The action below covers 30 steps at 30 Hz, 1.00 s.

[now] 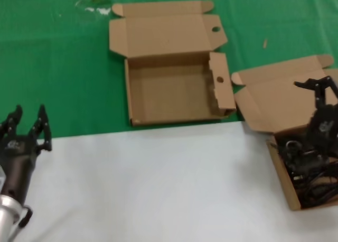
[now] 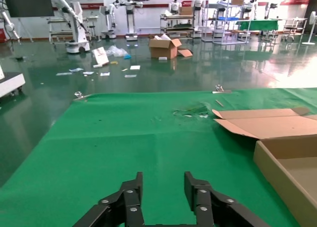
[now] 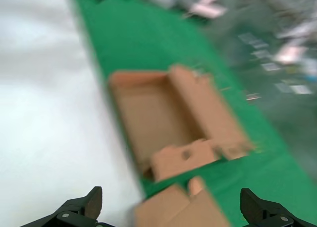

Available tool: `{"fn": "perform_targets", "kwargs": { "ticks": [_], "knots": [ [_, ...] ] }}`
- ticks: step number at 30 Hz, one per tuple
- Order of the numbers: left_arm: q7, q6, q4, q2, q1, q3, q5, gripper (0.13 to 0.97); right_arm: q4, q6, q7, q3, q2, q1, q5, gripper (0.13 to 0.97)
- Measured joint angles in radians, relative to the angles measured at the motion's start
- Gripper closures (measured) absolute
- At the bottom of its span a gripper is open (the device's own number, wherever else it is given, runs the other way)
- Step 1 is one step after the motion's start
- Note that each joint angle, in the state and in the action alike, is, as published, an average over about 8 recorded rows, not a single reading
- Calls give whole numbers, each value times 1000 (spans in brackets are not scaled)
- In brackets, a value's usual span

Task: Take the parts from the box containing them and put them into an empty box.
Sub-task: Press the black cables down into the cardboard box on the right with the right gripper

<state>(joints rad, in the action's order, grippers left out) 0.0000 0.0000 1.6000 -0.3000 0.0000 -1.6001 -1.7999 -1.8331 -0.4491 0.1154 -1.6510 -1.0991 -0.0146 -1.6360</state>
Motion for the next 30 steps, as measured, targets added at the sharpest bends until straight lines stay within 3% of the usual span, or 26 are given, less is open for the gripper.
{"fn": "perform_targets", "kwargs": {
  "ticks": [7,15,20,30],
  "knots": [
    [0,0,0,0,0,0,0,778,75,-307,-22,-150,-153,232,57,129],
    [0,0,0,0,0,0,0,884,257,-576,-89,-292,-68,488,207,129],
    [0,0,0,0,0,0,0,931,396,-627,-157,-344,26,576,273,140],
    [-1,0,0,0,0,0,0,957,632,-599,-306,-385,165,663,323,170]
  ]
}}
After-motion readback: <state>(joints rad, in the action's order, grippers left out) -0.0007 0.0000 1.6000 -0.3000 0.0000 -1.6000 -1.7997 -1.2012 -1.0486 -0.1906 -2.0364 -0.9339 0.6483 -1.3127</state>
